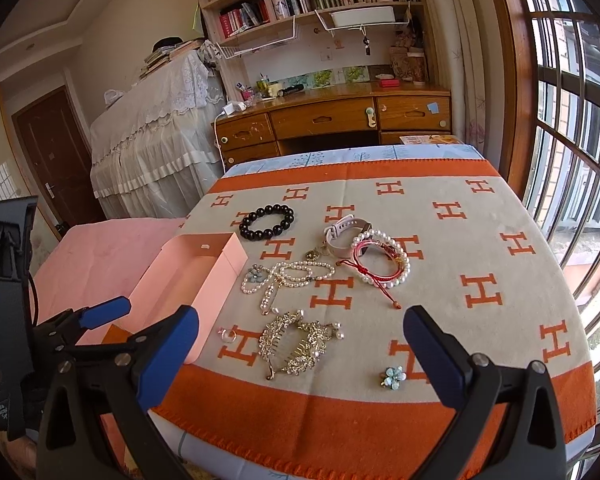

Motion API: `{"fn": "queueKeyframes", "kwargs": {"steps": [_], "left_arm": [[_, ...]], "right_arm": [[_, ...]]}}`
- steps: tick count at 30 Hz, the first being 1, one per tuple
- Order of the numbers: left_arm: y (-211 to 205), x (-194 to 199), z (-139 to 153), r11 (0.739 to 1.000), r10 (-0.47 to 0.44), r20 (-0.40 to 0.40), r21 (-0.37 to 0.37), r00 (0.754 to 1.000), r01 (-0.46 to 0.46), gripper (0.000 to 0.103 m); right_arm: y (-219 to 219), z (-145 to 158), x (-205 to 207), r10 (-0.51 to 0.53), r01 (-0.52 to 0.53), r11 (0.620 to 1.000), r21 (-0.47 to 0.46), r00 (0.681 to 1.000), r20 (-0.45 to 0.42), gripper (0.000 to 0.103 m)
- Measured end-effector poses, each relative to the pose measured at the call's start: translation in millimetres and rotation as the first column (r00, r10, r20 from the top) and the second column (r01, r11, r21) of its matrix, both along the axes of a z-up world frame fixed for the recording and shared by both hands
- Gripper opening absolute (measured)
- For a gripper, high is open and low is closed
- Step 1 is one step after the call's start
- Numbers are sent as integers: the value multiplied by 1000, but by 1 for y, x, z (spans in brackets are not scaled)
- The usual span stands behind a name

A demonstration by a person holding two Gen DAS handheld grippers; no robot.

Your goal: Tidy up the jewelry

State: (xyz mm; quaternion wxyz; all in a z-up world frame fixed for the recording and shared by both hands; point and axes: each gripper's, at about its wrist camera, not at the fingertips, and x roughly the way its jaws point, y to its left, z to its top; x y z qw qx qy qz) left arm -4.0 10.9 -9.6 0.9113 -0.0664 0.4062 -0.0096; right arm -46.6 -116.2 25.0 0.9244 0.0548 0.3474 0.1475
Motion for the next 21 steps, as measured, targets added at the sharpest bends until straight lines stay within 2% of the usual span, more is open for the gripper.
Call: {"fn": "queueKeyframes", "kwargs": {"steps": [8,15,19,21], "left_arm": [[-5,31,-2,998,-59,-60,4,996,59,101],[20,71,34,997,-65,-17,-43,998,64,101],[31,108,52,998,-51,-40,27,998,52,101],[31,130,55,994,-70,-49,79,996,74,101]], "right_arm": [[-12,-7,25,-4,4,1000,9,998,-57,103],[-26,3,74,-12,9,1000,-22,991,-131,101],[-38,14,111,-25,23,1000,-14,985,-171,95],[-41,18,129,-35,31,999,-24,981,-189,87]]}}
